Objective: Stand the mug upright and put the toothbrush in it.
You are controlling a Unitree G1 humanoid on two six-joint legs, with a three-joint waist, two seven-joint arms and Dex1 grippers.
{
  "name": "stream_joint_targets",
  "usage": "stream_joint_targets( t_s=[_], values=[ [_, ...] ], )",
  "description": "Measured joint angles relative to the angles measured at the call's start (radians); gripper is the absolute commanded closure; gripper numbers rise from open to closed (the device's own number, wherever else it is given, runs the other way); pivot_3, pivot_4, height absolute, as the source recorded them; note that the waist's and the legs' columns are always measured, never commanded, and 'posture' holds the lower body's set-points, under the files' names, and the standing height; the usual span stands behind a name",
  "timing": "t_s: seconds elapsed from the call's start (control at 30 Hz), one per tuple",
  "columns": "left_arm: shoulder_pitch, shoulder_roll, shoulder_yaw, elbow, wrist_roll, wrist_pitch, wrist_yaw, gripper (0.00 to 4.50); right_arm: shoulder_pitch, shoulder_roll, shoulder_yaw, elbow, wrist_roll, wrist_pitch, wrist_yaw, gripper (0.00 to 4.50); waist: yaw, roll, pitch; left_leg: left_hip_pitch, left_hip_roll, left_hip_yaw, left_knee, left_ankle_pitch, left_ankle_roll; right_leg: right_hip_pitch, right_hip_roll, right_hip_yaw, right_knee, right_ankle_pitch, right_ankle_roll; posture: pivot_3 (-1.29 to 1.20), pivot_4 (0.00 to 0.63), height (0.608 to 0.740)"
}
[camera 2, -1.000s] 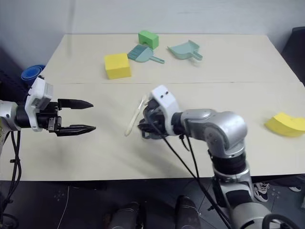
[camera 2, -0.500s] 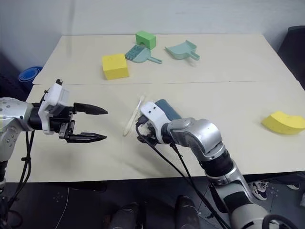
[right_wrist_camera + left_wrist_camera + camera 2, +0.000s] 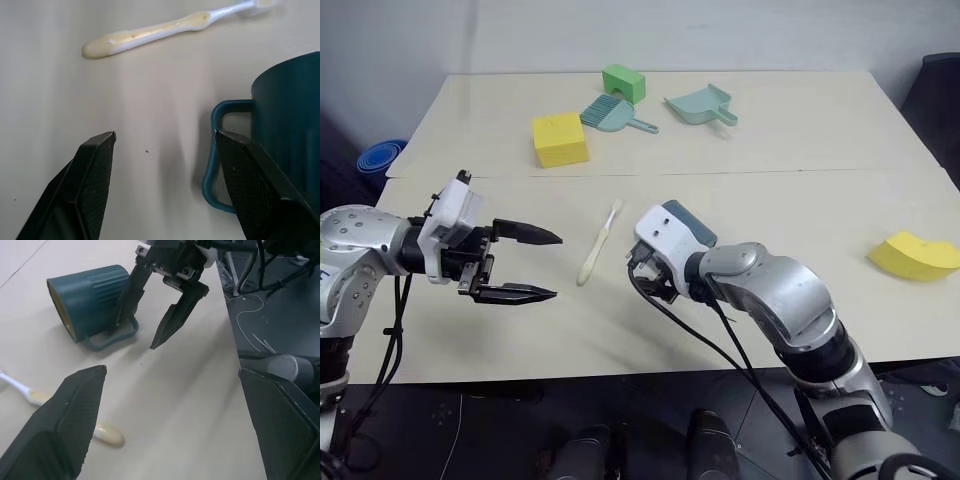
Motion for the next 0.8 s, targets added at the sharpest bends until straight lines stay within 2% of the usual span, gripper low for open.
stream_joint_targets(
  t_s=[0.1, 0.23, 0.5, 0.6, 0.8],
  values=[
    [-0.031, -0.005, -0.014, 0.016, 0.000, -0.001, -0.009, 0.00, 0.019, 0.000, 0.010, 0.009, -0.021, -0.022, -0.011, 1.25, 0.000, 0.000, 0.000, 0.000, 0.000, 0.000, 0.000, 0.000, 0.000, 0.000, 0.000, 0.000, 0.000, 0.000, 0.000, 0.00, 0.150, 0.740],
    [-0.043, -0.008, -0.031, 0.029, 0.001, -0.003, -0.024, 0.00, 0.083, -0.025, 0.086, 0.075, -0.096, -0.114, -0.029, 1.25, 0.000, 0.000, 0.000, 0.000, 0.000, 0.000, 0.000, 0.000, 0.000, 0.000, 0.000, 0.000, -0.001, 0.000, 0.000, 0.00, 0.150, 0.740],
    [-0.055, -0.012, -0.032, 0.028, 0.000, -0.003, -0.032, 0.00, 0.096, -0.056, 0.119, 0.149, -0.205, -0.248, -0.028, 1.25, 0.000, 0.000, 0.000, 0.000, 0.000, 0.000, 0.000, 0.000, 0.000, 0.000, 0.000, 0.000, -0.001, 0.000, 0.000, 0.00, 0.150, 0.740],
    [-0.056, -0.013, -0.032, 0.028, 0.000, -0.002, -0.035, 0.00, 0.117, -0.056, 0.116, 0.157, -0.220, -0.288, -0.018, 1.82, 0.000, 0.000, 0.000, 0.000, 0.000, 0.000, 0.000, 0.000, 0.000, 0.000, 0.000, 0.000, -0.001, 0.000, 0.000, 0.00, 0.150, 0.740],
    [-0.079, -0.014, -0.034, 0.031, 0.001, 0.001, -0.037, 0.00, 0.133, -0.052, 0.117, 0.185, -0.234, -0.351, 0.026, 3.76, 0.001, 0.000, 0.000, 0.000, 0.000, 0.000, 0.001, 0.000, 0.000, 0.001, 0.000, 0.000, -0.001, 0.000, 0.000, 0.00, 0.150, 0.740]
  ],
)
